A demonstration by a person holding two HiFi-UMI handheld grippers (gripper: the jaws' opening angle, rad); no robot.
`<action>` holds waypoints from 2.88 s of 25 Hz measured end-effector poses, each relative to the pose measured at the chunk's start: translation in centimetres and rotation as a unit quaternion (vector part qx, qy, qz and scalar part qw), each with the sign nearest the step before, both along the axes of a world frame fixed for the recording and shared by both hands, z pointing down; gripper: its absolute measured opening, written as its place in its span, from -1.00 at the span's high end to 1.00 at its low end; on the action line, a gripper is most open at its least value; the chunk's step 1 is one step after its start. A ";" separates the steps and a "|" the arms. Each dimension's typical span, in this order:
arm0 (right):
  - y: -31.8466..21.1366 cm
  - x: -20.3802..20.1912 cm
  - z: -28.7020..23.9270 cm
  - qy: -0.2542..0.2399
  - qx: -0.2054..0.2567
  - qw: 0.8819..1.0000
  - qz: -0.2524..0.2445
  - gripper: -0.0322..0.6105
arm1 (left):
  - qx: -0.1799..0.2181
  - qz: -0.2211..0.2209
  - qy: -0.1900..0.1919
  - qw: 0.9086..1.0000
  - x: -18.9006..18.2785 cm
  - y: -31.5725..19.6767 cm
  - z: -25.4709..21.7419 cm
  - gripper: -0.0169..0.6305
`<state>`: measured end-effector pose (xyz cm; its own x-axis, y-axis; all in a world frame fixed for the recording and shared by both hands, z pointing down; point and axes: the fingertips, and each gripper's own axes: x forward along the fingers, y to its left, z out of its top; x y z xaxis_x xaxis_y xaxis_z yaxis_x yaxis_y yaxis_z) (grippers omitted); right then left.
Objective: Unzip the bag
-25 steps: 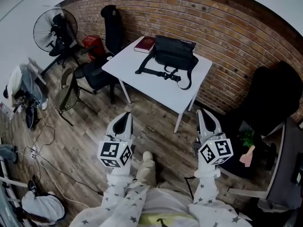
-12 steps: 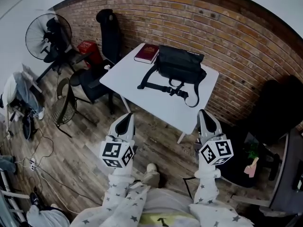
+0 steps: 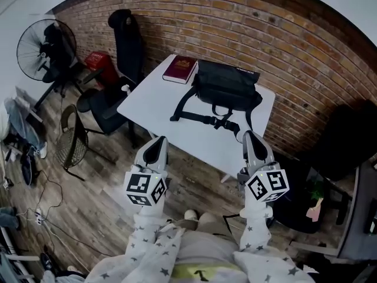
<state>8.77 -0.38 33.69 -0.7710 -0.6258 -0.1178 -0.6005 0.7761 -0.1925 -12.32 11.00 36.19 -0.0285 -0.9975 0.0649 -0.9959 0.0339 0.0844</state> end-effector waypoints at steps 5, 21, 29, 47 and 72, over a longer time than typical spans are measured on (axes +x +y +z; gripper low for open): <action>-1.8 -1.6 0.2 -0.003 -0.005 1.000 0.005 0.91 | -0.005 0.003 0.007 1.000 -1.8 -1.6 0.5 0.95; -11.2 -10.4 4.9 0.017 -0.050 0.999 -0.007 0.84 | -0.031 0.033 0.035 0.998 -7.8 -12.3 4.0 0.95; -17.0 -14.0 7.2 0.029 -0.091 0.995 -0.012 0.67 | -0.069 0.093 0.052 0.992 -8.6 -20.4 6.2 0.86; -23.2 -20.8 14.6 0.024 -0.202 0.978 -0.041 0.54 | -0.119 0.159 0.041 0.979 -10.8 -32.8 9.6 0.69; -23.7 -28.3 22.6 -0.023 -0.312 0.947 -0.073 0.46 | -0.117 0.324 0.029 0.938 -7.0 -41.8 12.5 0.13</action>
